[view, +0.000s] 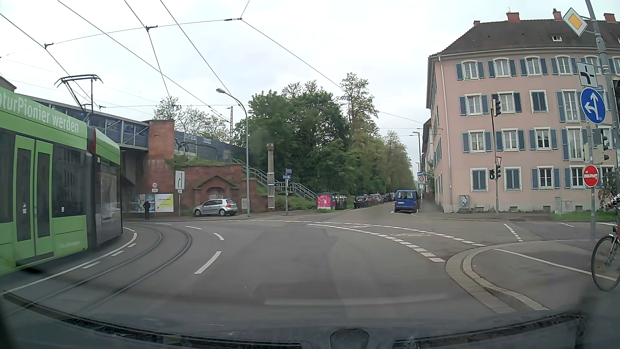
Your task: Follow the waypoints while adhering to traffic rules and regulations
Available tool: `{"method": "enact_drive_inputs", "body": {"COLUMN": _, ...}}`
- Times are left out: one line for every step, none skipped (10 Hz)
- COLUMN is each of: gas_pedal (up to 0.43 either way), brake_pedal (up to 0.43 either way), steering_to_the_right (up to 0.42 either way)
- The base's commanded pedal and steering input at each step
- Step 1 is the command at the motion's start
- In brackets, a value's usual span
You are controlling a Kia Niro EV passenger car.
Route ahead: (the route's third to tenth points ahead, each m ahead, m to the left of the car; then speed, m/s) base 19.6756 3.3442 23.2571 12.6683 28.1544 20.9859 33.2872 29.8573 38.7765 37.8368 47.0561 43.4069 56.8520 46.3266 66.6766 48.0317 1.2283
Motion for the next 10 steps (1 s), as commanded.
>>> {"method": "enact_drive_inputs", "body": {"gas_pedal": 0.319, "brake_pedal": 0.000, "steering_to_the_right": -0.005}}
{"method": "enact_drive_inputs", "body": {"gas_pedal": 0.319, "brake_pedal": 0.000, "steering_to_the_right": -0.005}}
{"method": "enact_drive_inputs", "body": {"gas_pedal": 0.319, "brake_pedal": 0.000, "steering_to_the_right": -0.005}}
{"method": "enact_drive_inputs", "body": {"gas_pedal": 0.319, "brake_pedal": 0.000, "steering_to_the_right": -0.005}}
{"method": "enact_drive_inputs", "body": {"gas_pedal": 0.319, "brake_pedal": 0.000, "steering_to_the_right": -0.005}}
{"method": "enact_drive_inputs", "body": {"gas_pedal": 0.319, "brake_pedal": 0.000, "steering_to_the_right": -0.005}}
{"method": "enact_drive_inputs", "body": {"gas_pedal": 0.319, "brake_pedal": 0.000, "steering_to_the_right": -0.004}}
{"method": "enact_drive_inputs", "body": {"gas_pedal": 0.319, "brake_pedal": 0.000, "steering_to_the_right": -0.005}}
{"method": "enact_drive_inputs", "body": {"gas_pedal": 0.319, "brake_pedal": 0.000, "steering_to_the_right": -0.009}}
{"method": "enact_drive_inputs", "body": {"gas_pedal": 0.319, "brake_pedal": 0.000, "steering_to_the_right": -0.012}}
